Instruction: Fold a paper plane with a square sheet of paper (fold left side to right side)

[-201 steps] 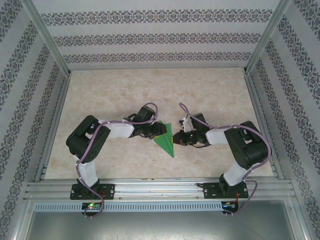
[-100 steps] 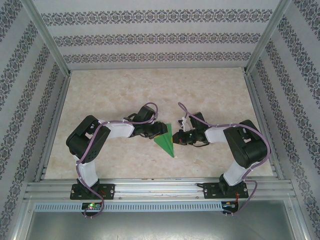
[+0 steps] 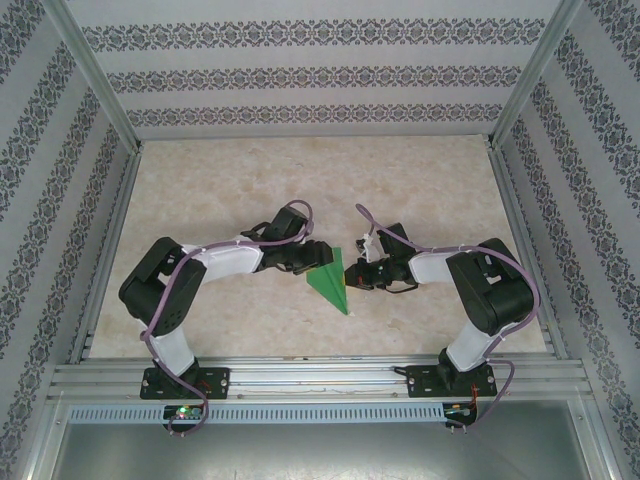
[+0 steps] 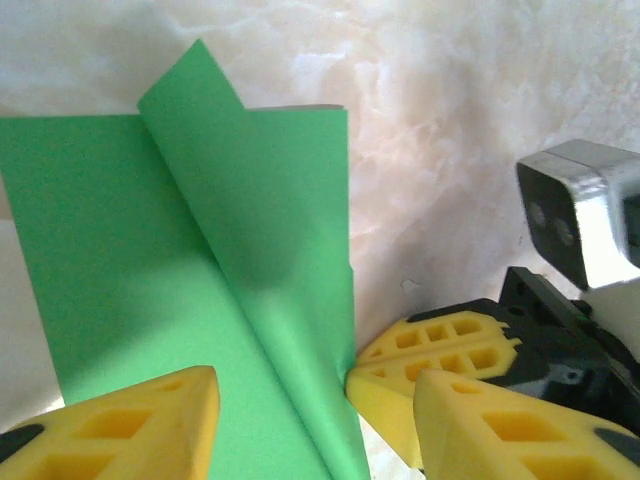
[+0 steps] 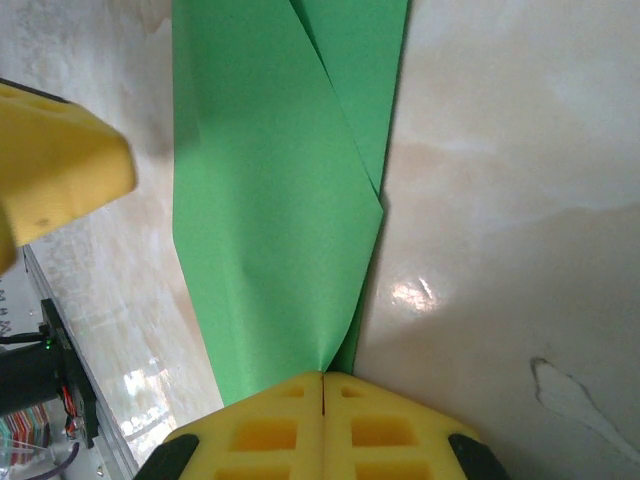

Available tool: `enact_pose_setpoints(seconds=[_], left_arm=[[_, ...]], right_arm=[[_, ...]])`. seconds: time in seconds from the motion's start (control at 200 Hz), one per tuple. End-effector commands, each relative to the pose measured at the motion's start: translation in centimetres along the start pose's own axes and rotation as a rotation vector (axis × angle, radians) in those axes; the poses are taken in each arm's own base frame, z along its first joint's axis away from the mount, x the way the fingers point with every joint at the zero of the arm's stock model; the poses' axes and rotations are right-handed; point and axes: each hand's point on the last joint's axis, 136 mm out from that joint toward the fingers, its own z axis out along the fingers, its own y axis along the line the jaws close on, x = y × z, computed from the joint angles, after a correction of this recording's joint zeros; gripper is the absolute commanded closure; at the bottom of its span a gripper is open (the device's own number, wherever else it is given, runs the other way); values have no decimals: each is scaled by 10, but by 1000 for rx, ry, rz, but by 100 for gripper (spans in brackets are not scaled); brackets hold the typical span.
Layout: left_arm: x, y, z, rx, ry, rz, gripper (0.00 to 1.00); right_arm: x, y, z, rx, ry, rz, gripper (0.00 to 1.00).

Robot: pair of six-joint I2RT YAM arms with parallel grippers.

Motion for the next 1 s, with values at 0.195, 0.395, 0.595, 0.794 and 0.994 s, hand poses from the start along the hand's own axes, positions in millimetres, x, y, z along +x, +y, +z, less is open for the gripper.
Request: enact_pose_setpoints(seconds=[0.195, 0.395, 0.595, 0.794, 0.994], left_arm=[[-1, -42, 2, 145, 60, 58, 72], [4, -36, 22, 129, 110, 44, 81], [8, -21, 34, 91, 133, 39, 81], [13, 0, 40, 19, 141, 29, 81], [18, 17, 43, -28, 144, 11, 81]], right_arm=[[25, -37, 15, 147, 61, 53, 100], [26, -38, 16, 157, 66, 51, 100], [29, -40, 17, 167, 81, 50, 100], [29, -41, 17, 173, 83, 51, 100], [30, -41, 17, 175, 87, 50, 100]])
